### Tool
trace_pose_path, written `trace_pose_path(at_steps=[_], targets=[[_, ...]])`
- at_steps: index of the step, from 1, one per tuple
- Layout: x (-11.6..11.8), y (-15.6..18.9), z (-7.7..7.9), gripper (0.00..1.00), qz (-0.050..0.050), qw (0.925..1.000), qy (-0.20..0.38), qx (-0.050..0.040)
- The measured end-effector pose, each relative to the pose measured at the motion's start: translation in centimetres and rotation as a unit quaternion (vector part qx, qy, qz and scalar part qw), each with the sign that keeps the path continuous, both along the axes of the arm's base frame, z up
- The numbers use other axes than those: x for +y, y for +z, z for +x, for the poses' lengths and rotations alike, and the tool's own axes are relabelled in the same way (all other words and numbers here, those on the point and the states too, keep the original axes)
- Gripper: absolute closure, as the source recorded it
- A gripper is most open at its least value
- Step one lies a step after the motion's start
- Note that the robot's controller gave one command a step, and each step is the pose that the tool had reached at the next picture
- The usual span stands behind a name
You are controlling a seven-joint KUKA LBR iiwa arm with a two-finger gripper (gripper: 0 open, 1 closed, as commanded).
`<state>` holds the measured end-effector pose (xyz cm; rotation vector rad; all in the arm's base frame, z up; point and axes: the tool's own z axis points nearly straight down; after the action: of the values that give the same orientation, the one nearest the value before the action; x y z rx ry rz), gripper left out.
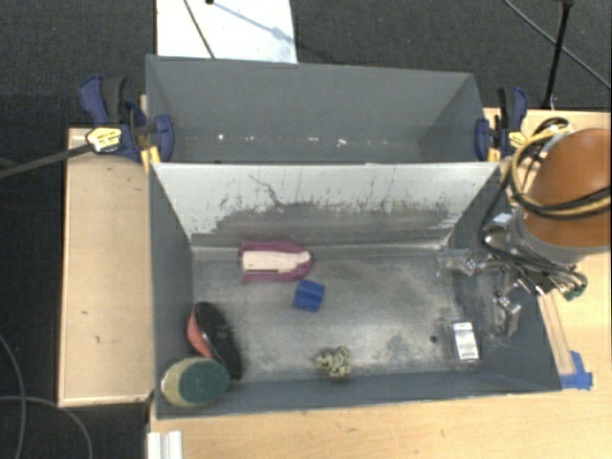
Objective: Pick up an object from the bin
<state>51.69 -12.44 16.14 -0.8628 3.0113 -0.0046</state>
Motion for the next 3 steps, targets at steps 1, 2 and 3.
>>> trace_pose_path(at_steps=[1,2,3], targets=[[-1.72,-7.03,-0.64,0.00,0.002,0.9931,0.117,0.0057],[-1.04,-7.71,-0.49,0.00,0.006,0.9666,0.256,0.0041],[-1.40,-7.60,-0.40,1.00,0.003,0.9672,0.254,0.0034]])
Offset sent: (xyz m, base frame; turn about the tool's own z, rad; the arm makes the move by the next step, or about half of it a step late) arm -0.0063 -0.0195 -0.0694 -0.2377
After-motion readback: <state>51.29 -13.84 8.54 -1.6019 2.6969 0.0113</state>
